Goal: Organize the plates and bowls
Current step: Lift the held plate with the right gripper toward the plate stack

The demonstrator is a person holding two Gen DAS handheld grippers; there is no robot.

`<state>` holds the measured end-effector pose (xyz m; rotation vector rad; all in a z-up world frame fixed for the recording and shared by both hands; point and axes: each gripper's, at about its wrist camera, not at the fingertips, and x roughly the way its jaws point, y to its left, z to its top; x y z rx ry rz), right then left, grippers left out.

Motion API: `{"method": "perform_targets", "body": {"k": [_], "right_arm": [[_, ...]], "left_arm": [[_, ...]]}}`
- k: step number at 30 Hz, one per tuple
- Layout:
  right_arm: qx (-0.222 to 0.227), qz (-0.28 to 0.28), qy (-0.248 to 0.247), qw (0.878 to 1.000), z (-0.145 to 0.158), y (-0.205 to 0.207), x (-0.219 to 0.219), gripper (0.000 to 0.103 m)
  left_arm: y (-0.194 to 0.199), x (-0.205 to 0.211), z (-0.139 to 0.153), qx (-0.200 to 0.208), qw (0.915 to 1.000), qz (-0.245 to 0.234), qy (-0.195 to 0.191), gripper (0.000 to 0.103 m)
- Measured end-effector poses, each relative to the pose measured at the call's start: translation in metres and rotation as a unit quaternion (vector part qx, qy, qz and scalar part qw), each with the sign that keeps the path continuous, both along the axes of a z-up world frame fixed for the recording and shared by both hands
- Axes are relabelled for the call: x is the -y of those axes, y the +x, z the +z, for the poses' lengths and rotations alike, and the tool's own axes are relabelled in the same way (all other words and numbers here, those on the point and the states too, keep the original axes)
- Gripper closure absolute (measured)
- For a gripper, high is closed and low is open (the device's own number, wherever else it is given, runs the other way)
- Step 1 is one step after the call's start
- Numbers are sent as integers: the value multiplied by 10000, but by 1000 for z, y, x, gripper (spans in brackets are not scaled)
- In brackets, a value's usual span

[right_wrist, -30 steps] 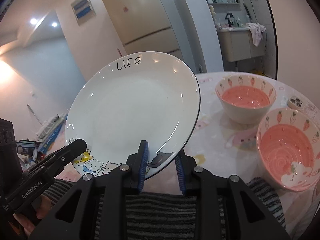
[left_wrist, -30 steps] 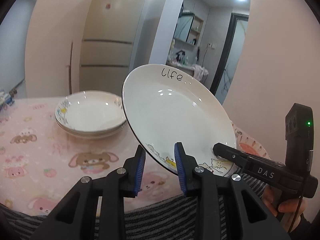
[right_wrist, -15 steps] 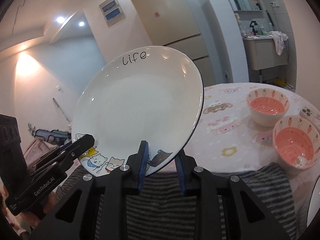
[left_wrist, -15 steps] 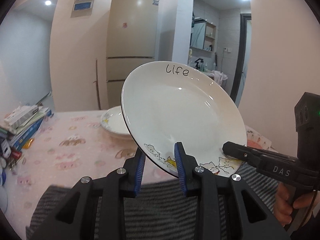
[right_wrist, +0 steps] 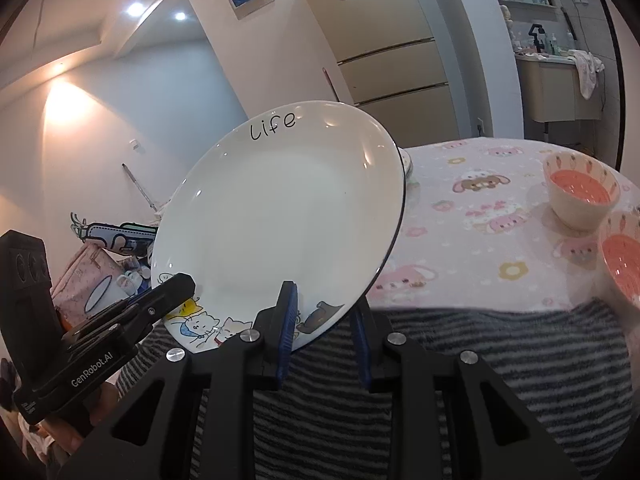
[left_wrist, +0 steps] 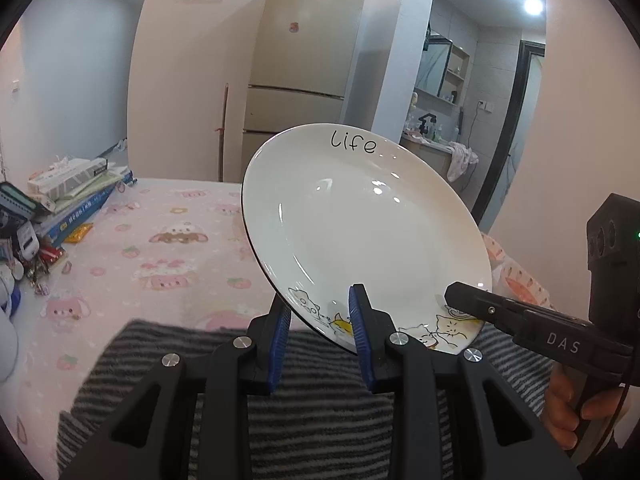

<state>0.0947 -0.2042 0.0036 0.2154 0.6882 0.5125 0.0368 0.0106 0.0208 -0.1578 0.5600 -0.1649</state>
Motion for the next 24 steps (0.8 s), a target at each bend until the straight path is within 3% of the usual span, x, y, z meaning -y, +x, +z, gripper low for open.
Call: {"method": "perform_targets", "body": {"k": [6, 13, 18, 24], "right_arm": [[202, 291, 137, 9993, 29, 21, -15, 78], [439, 264, 3, 9987, 61, 55, -33, 78], [543, 409, 83, 9976, 86, 95, -50, 78], [430, 319, 225, 9983, 92, 145, -60, 78]], "left_arm": [[12, -17, 29, 469, 9986, 209, -131, 71], [50, -27, 59, 550, 9977, 382, -65, 71], [82, -37, 81, 902, 9921, 871, -7, 71], [138, -49, 85, 807, 9921, 946, -172, 71]]}}
